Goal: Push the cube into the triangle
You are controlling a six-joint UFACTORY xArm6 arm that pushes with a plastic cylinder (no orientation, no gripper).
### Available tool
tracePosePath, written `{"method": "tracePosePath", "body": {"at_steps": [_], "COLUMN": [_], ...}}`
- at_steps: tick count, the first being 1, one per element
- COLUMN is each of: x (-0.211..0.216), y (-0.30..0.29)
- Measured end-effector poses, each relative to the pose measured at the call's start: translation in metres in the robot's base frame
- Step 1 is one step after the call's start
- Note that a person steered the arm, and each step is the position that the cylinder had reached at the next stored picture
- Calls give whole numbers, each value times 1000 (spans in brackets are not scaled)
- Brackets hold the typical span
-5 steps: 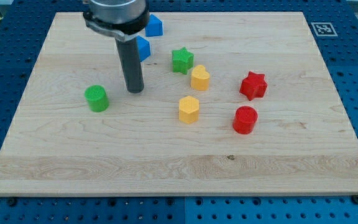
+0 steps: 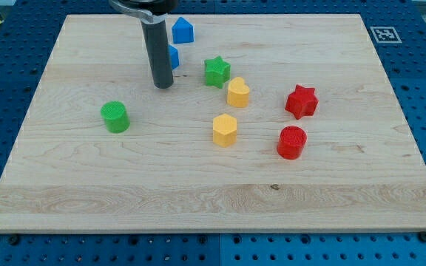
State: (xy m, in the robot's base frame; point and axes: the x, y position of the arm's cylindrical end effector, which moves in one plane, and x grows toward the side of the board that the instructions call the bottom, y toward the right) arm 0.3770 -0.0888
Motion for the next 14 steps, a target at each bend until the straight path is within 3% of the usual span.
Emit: {"method": "tracePosePath", "body": {"at_steps": [10, 14], "x": [-78, -56], "y": [0, 1]}}
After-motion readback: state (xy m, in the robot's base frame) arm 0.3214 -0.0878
